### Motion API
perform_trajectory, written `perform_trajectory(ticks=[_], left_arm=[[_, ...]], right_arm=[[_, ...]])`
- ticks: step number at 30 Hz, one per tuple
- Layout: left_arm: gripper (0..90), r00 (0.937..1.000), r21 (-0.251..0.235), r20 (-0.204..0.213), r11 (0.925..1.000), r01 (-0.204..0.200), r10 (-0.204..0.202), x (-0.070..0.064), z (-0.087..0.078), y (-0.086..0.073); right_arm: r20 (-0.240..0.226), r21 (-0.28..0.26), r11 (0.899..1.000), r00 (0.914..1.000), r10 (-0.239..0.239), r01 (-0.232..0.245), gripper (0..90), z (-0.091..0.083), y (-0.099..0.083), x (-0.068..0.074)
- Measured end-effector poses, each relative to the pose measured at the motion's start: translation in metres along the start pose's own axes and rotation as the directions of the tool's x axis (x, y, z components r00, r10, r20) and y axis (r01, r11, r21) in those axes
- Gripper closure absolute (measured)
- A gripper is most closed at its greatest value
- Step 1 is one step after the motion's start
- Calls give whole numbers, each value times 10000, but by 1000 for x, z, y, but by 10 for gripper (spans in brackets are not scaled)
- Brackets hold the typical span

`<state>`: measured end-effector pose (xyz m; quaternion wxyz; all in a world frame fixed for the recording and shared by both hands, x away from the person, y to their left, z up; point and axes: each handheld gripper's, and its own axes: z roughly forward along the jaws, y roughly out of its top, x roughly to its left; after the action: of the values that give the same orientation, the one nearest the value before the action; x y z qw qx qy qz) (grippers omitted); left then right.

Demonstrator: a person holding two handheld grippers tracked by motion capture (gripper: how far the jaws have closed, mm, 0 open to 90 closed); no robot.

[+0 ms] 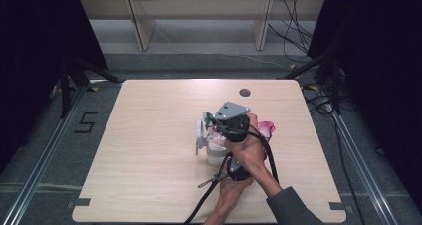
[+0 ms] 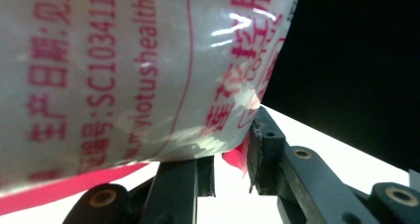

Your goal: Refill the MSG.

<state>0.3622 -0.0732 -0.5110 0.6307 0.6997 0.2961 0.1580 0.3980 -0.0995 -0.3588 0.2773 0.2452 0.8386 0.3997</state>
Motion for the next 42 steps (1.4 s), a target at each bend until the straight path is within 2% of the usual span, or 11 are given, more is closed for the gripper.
perform_trajectory(ticks=[1,7,8,12,13,15,22,24,27,30,42], left_arm=[[750,9993,-331,-92,9988,354,-357,-3,1,0],[750,9986,-434,-174,9979,488,-495,-3,0,0],[750,9997,-32,-182,9998,172,-173,0,-1,0],[750,9999,-215,39,9997,147,-147,-1,1,0],[749,9992,-375,-89,9985,387,-391,-3,0,1],[750,9998,-130,-197,9999,13,-16,-1,-2,1],[749,10000,-58,-70,10000,21,-22,-1,-1,1],[750,9989,-442,-156,9981,427,-435,-4,0,1],[749,9996,-220,-264,9997,134,-140,-2,-1,1],[750,10000,-116,-28,9999,9,-10,0,-1,2],[750,9999,-267,-45,9995,145,-146,-1,0,2]], right_arm=[[56,-102,9999,10000,16,-16,900,-1,0,-1],[-21,-180,9998,9999,113,-113,900,-4,2,0],[-20,-106,9999,10000,95,-96,900,-3,1,1],[25,24,10000,10000,33,-33,900,0,0,1],[3,-35,10000,10000,85,-85,900,0,1,1],[-29,-101,9997,9998,207,-207,900,-3,2,2],[58,-22,10000,10000,61,-61,900,-1,1,1],[-56,-128,9999,10000,52,-53,900,-2,2,-1],[-147,-57,9999,9998,95,-95,900,-2,2,0],[29,-55,10000,10000,2,-2,900,-1,2,1],[-10,-24,10000,10000,55,-55,900,0,3,3]])
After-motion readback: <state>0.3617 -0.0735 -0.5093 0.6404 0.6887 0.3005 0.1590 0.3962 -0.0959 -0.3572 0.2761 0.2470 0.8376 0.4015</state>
